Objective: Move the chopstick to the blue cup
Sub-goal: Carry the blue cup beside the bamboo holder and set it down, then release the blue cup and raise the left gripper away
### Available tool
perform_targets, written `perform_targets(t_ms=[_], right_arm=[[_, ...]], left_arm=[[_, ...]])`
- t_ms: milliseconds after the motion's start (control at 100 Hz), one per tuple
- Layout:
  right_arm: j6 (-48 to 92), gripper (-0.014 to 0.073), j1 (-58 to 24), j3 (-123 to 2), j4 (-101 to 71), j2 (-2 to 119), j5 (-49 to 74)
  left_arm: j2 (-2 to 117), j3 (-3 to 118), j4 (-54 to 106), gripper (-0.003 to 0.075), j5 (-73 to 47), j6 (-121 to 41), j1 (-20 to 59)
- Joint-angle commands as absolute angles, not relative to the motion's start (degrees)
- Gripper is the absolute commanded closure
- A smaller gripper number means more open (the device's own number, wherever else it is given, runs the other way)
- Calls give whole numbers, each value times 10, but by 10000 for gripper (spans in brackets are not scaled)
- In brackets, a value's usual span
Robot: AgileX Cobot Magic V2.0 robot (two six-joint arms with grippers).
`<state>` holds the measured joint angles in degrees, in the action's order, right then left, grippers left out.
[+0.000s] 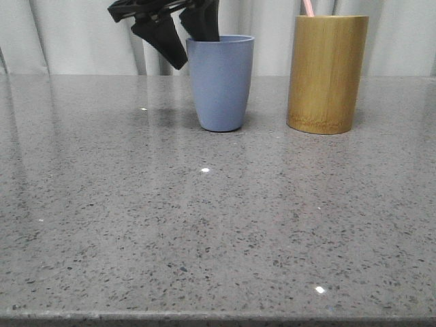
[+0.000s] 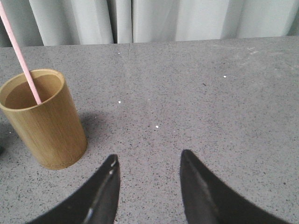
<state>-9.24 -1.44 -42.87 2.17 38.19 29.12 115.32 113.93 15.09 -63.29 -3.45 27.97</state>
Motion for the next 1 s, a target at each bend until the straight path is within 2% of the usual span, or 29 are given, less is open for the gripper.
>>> perform_targets(t_ms=[0, 570, 680, 990], right_arm=[[-90, 261, -12, -448, 28, 386, 245], [-90, 261, -12, -448, 28, 386, 241], [-90, 261, -12, -448, 28, 386, 224], [-90, 261, -12, -448, 28, 386, 201]], left_arm=[[1118, 1170, 166, 309, -620, -34, 282], [1049, 1187, 117, 325, -635, -20, 275], [1023, 1167, 89, 353, -633, -6, 257], [917, 1044, 84, 356, -602, 0, 166]])
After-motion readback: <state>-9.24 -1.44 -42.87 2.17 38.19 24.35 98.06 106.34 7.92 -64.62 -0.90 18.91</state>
